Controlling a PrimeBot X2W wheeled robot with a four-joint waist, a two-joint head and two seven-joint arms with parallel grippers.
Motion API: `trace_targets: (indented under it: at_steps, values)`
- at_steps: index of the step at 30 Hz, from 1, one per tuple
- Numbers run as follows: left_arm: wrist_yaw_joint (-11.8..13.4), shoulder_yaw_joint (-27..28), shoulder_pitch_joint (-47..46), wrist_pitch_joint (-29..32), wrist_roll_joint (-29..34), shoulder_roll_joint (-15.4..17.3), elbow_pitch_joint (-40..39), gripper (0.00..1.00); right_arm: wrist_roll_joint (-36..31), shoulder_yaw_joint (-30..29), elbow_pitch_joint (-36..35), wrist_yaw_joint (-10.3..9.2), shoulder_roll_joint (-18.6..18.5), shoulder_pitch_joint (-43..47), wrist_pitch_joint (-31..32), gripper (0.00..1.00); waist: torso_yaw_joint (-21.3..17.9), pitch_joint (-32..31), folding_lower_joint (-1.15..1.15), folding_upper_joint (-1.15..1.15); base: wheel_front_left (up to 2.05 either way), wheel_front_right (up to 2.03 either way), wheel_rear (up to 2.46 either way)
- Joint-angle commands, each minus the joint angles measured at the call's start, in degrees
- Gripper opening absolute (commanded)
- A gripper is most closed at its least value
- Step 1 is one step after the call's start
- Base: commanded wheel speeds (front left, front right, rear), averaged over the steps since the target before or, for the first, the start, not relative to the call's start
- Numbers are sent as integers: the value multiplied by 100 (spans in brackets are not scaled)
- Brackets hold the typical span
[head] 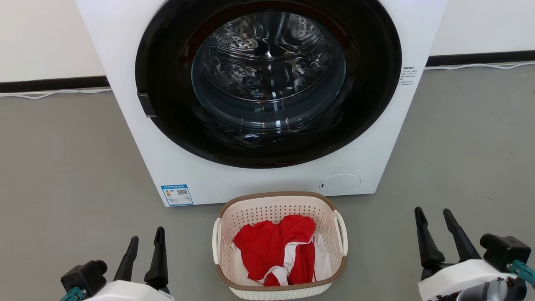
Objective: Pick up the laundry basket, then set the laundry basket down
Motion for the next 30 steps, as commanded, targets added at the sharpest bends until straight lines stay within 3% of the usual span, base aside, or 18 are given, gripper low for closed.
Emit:
trace_targets:
  at_steps: [1, 30]
  values:
    - [-16, 108, -57, -89, 206, 62, -191, 100, -209, 115, -138, 32, -114, -318, -122, 100, -3, 0, 0, 0, 0, 0, 0]
    - [25, 151, 49, -577, 2225, 87, -279, 100, -2349, 217, 18, 42, -177, -240, -610, 100, -64, 43, 0, 0, 0, 0, 0]
